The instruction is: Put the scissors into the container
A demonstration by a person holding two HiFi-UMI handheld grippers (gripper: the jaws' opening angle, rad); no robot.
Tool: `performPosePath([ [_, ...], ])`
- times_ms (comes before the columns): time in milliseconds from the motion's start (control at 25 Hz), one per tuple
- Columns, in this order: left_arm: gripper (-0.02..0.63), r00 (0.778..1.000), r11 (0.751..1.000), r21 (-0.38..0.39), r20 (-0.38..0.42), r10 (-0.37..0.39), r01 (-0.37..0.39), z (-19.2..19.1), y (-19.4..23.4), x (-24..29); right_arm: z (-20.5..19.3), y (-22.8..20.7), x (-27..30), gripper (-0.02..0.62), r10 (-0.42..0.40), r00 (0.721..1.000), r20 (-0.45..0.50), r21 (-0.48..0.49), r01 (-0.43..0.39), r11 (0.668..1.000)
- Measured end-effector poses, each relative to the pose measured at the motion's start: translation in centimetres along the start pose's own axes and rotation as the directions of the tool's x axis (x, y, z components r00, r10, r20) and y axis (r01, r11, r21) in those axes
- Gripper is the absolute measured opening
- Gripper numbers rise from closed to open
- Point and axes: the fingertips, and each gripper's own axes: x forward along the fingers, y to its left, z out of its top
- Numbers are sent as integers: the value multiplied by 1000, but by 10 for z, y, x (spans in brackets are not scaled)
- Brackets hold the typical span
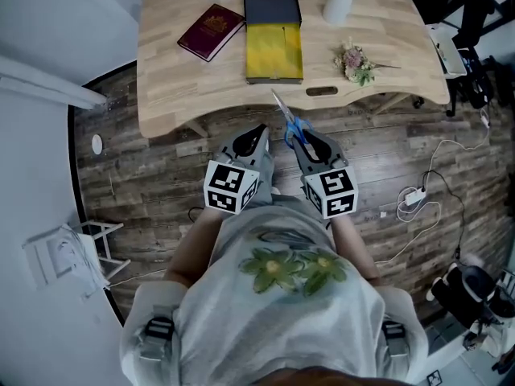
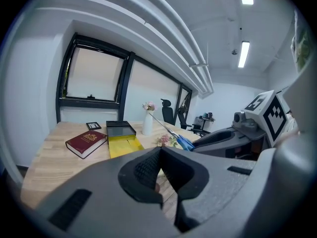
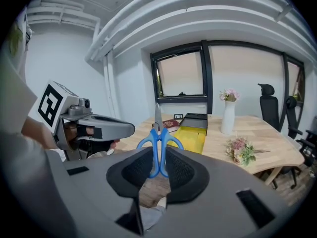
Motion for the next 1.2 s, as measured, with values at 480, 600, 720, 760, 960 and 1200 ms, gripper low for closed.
performPosePath([
  [480, 6, 999, 999, -29, 7, 43, -43, 29, 70, 53, 34, -39, 64, 81, 13, 1000, -12, -9, -13, 1000],
  [600, 6, 999, 998, -31, 3, 53, -53, 36, 89, 65, 43, -50, 79, 81, 8, 1000, -10, 0, -8, 1000],
  [720, 6, 998, 997, -42, 3, 64, -63, 43, 106, 75, 52, -58, 93, 81, 10, 1000, -18, 0, -10, 1000],
  [760, 6, 998, 997, -43, 3, 66, -66, 46, 112, 78, 55, -61, 98, 80, 10, 1000, -20, -2, -10, 1000],
  [960, 6, 998, 996, -52, -1, 68, -68, 55, 137, 90, 73, -71, 122, 80, 1, 1000, -23, -6, -1, 1000],
  [1200, 6, 999, 997, -59, 12, 43, -42, 68, 156, 105, 90, -80, 141, 81, -16, 999, -29, -23, 15, 1000],
])
